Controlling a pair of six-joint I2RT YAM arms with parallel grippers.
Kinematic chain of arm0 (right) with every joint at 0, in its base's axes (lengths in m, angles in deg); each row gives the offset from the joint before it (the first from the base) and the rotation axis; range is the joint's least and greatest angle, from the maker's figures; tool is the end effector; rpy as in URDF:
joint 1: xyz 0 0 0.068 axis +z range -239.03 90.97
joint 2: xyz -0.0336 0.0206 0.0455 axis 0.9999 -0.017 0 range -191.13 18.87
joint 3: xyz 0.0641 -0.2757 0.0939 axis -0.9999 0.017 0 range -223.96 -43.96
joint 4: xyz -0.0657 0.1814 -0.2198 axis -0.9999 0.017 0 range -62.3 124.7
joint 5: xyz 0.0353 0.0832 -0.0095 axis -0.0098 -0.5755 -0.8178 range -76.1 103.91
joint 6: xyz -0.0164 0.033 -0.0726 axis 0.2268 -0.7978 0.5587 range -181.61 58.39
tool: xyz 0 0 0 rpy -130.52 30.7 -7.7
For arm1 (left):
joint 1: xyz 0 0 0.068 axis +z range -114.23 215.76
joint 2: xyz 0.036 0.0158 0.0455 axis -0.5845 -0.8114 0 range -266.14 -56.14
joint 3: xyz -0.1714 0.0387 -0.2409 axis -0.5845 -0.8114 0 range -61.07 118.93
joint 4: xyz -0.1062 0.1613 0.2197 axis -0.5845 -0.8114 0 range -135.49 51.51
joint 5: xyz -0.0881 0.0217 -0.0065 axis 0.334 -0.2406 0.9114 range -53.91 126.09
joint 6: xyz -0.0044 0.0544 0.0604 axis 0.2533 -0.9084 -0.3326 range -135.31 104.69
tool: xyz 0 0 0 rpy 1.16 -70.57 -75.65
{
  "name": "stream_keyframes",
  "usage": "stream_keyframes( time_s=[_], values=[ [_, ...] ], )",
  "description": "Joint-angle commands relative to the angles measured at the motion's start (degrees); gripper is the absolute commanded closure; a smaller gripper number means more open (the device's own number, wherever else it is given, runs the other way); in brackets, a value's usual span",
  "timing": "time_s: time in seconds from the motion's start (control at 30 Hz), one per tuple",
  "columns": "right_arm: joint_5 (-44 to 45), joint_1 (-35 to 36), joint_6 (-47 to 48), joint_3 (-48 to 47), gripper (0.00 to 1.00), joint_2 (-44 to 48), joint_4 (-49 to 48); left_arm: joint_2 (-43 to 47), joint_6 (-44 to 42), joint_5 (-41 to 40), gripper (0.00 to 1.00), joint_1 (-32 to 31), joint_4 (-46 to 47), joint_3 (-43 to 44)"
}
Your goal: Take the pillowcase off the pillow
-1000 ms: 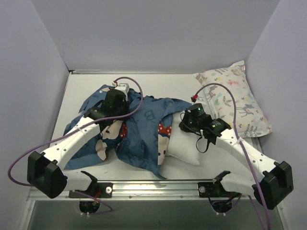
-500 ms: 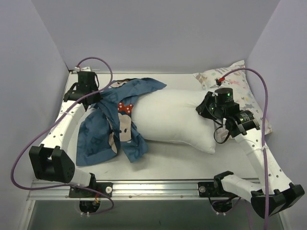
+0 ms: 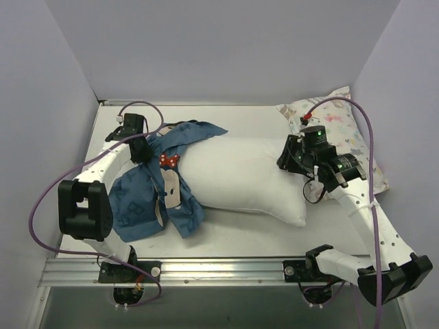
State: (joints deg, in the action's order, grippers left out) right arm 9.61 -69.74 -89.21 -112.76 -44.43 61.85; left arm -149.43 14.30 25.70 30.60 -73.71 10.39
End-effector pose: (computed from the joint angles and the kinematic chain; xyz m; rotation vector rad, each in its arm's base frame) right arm 0.2693 0.0999 0.3898 0.1067 2.1183 0.5733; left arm 0.3946 -0.0229 0.2351 -0.6045 2.4688 -0.0041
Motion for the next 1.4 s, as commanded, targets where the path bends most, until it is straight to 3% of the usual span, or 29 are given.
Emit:
stream_keyframes(
  time_s=[0.0, 0.03, 0.07, 0.17, 0.33, 0.43, 0.73, 0.8, 0.83, 0.87, 0.9, 0.97, 1.0, 1.13, 1.37],
  values=[
    [12.8, 4.3, 3.9, -1.4, 0.66, -0.7, 2.0, -0.6, 1.4, -3.3, 1.00, -1.3, 4.6, -0.6],
    [14.6, 5.8, 4.9, -2.0, 0.51, -0.6, 2.4, -0.3, 1.5, -2.9, 1.00, -1.2, 4.8, -0.8],
    [18.4, 7.8, 4.9, -2.6, 0.25, -0.2, 3.5, 0.3, 1.5, -2.5, 1.00, -1.2, 5.2, -1.2],
    [22.2, 10.6, 6.9, -4.8, 0.00, 0.3, 4.0, 1.6, 1.4, -0.5, 1.00, -1.3, 5.5, -1.8],
    [16.9, 20.2, 11.6, -8.5, 0.00, -4.8, 1.3, 3.5, 1.8, 1.1, 1.00, -2.4, 6.5, -3.4],
    [18.1, 27.2, 14.1, -11.6, 0.00, -14.1, -0.1, 3.6, 1.9, 1.9, 1.00, -2.5, 6.8, -4.0],
    [15.3, 32.8, 14.8, -15.7, 0.00, -39.2, -2.2, 3.6, 1.9, 3.8, 1.00, -2.5, 7.5, -4.5],
    [16.8, 32.5, 14.3, -15.6, 0.12, -41.6, -2.2, 3.7, 1.9, 4.2, 1.00, -2.3, 7.4, -4.1],
    [17.2, 32.2, 13.2, -15.3, 0.55, -42.5, -1.9, 4.1, 1.6, 4.2, 1.00, -2.2, 7.4, -3.9],
    [18.5, 31.4, 12.3, -15.1, 0.81, -42.4, -1.1, 4.1, 1.4, 4.2, 1.00, -1.9, 7.4, -3.4],
    [19.7, 31.1, 11.6, -14.8, 0.98, -41.9, -0.7, 4.3, 1.3, 4.2, 1.00, -0.6, 7.1, -3.1],
    [23.6, 30.2, 10.1, -14.4, 1.00, -39.3, 2.0, 4.4, 1.2, 5.7, 1.00, 2.1, 6.8, -2.2],
    [24.4, 29.1, 9.8, -14.4, 1.00, -37.9, 2.8, 4.8, 1.9, 6.5, 1.00, 7.1, 6.8, -2.2],
    [25.4, 25.7, 9.0, -13.0, 1.00, -25.9, 5.1, 5.5, 2.1, 10.4, 1.00, 15.7, 6.1, 0.9],
    [29.0, 22.3, 9.9, -17.8, 1.00, -15.4, 11.1, 6.2, 2.7, 7.4, 1.00, 21.7, 3.8, 5.4]
  ],
)
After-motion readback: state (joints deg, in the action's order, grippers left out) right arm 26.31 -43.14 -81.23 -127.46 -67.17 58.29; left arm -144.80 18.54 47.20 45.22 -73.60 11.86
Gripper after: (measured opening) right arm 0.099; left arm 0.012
